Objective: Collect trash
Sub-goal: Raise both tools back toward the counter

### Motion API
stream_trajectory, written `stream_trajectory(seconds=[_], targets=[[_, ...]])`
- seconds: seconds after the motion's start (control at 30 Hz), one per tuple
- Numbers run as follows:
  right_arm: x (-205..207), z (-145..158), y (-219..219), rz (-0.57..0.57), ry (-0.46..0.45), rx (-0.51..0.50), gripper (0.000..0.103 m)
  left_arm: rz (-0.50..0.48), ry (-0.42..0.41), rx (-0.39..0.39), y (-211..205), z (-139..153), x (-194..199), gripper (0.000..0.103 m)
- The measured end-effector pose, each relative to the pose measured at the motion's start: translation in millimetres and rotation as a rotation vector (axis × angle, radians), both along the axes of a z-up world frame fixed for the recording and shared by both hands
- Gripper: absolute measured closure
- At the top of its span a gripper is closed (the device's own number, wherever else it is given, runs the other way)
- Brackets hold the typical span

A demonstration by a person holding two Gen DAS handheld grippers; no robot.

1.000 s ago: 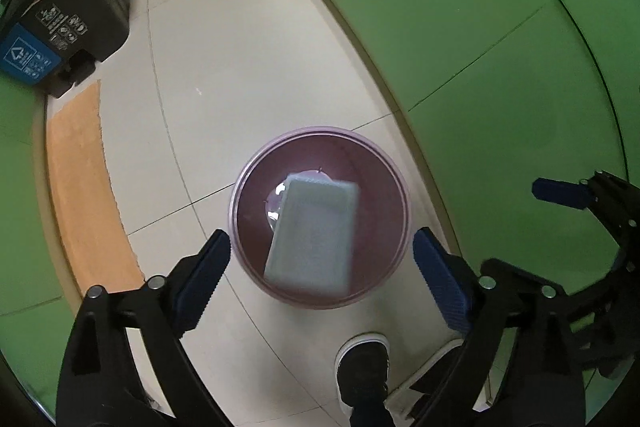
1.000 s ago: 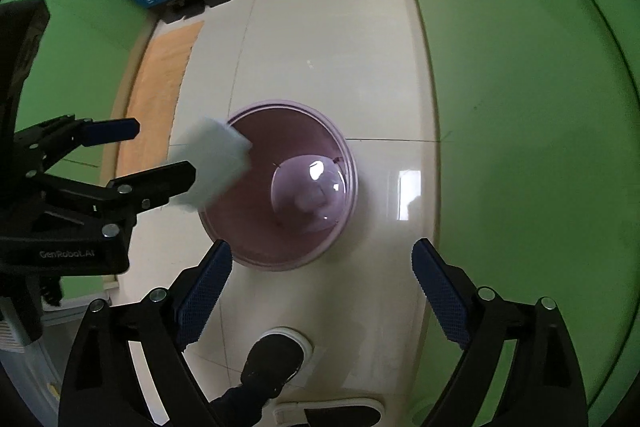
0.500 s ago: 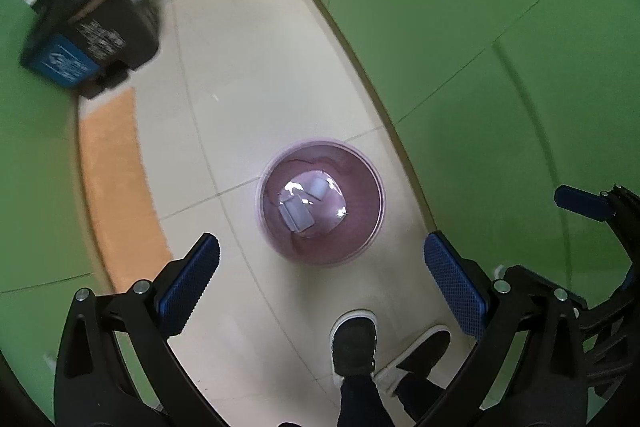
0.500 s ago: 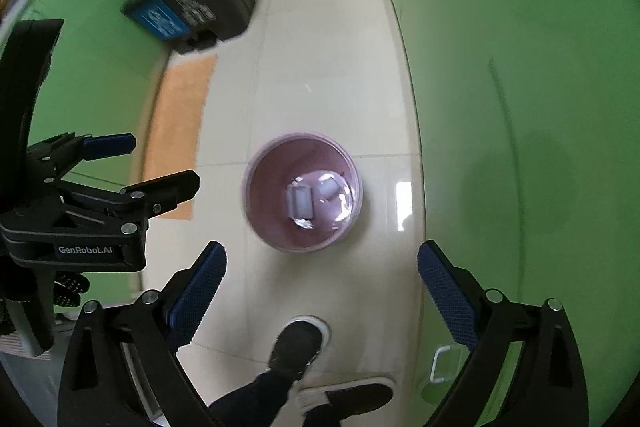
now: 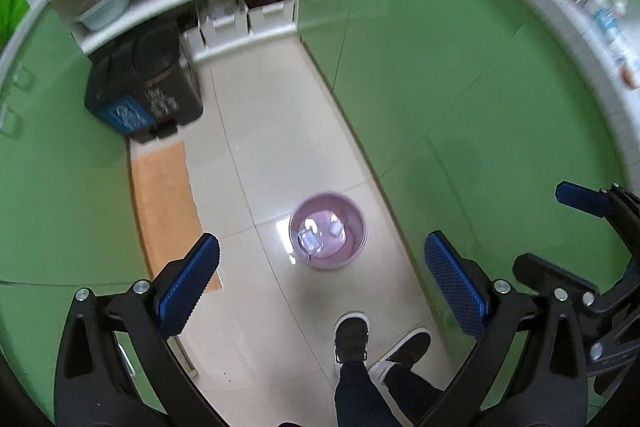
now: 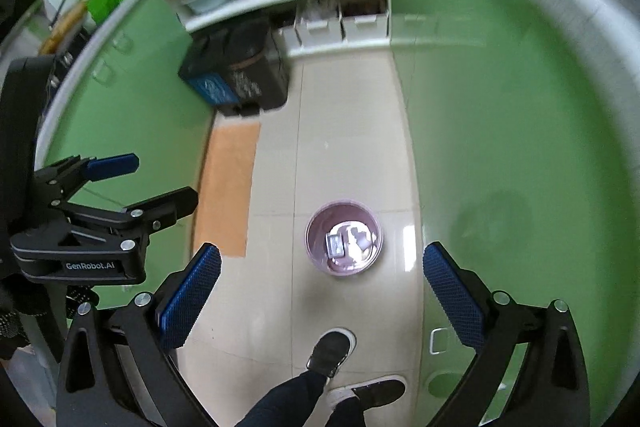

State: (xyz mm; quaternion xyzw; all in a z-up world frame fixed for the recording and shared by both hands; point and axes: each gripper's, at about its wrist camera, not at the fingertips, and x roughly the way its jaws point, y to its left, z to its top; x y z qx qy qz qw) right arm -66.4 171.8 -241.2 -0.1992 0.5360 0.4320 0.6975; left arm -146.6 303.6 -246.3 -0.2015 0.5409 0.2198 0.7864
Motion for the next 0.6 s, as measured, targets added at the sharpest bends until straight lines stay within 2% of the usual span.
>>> stream_trajectory(seconds=[0.13, 0.27, 0.5, 0.6], targets=[[11, 57, -22, -0.044, -0.051, 0.043, 0.006, -0.026, -0.047, 0.031, -12, 51, 7, 0.003], [22, 97, -50, -0.093, -0.106, 0.067, 0.006, -0.057, -0.106, 0.069, -30, 101, 19, 0.003], [47, 153, -121, -0.232, -0.184, 0.097, 0.006, -0.164, -0.194, 0.097, -73, 161, 47, 0.003], [58, 173, -157, -0.308, -0.214, 0.111, 0.006, -0.216, -0.227, 0.103, -96, 178, 60, 0.003]])
